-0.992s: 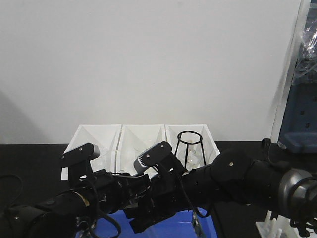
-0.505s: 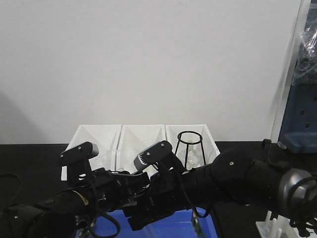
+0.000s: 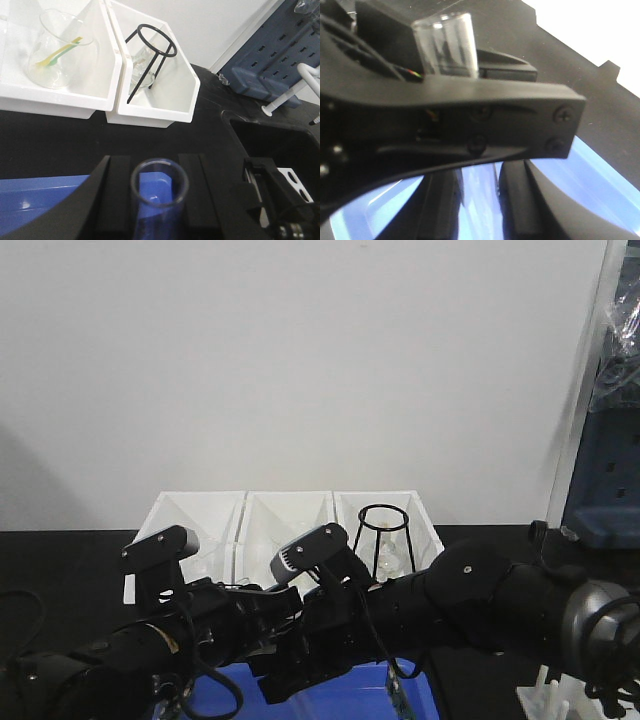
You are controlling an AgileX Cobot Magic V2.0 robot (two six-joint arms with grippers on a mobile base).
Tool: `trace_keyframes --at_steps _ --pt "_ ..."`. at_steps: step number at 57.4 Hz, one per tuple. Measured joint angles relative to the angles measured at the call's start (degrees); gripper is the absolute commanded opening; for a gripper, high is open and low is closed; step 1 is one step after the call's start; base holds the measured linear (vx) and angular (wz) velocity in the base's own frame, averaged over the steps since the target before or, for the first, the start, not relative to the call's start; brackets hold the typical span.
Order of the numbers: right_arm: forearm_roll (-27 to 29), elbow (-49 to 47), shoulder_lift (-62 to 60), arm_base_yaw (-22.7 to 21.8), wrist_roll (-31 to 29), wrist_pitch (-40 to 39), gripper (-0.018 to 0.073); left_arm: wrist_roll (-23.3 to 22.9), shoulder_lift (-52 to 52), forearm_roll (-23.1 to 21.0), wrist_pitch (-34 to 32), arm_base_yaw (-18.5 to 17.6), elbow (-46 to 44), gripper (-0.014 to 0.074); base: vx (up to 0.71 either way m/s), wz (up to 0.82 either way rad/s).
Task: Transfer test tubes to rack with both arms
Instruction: 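Open the left gripper and lift the tube with the right gripper toward the rack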
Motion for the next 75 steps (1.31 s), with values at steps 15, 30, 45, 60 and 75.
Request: trace_keyframes --at_steps 15,30,45,60,75 --pt "0.6 0.0 0.0 0.0 0.1 -1.6 -0.0008 0.0 0.0 0.0 -1.8 0.0 0.0 0.0435 0.00 0.00" --pt "0.7 0.0 0.0 0.0 0.2 -1.8 -0.0009 0.0 1.2 -0.1 -4.6 0.7 0.0 0.0435 0.00 0.00" --pt "0.6 0.0 -0.7 0.0 0.2 -3.6 -0.0009 0.0 1.9 -0.2 -6.3 2.4 0.0 0.0435 0.00 0.00" --pt "0.6 0.0 -0.8 0.0 0.2 -5.2 -0.0009 0.0 1.9 -0.3 -12.0 2.5 0.0 0.0435 0.00 0.00" --pt "-1.1 0.0 -0.9 -0.3 0.2 -7.7 -0.0007 -0.2 1.9 -1.6 -22.6 2.5 0.0 0.0435 0.00 0.00"
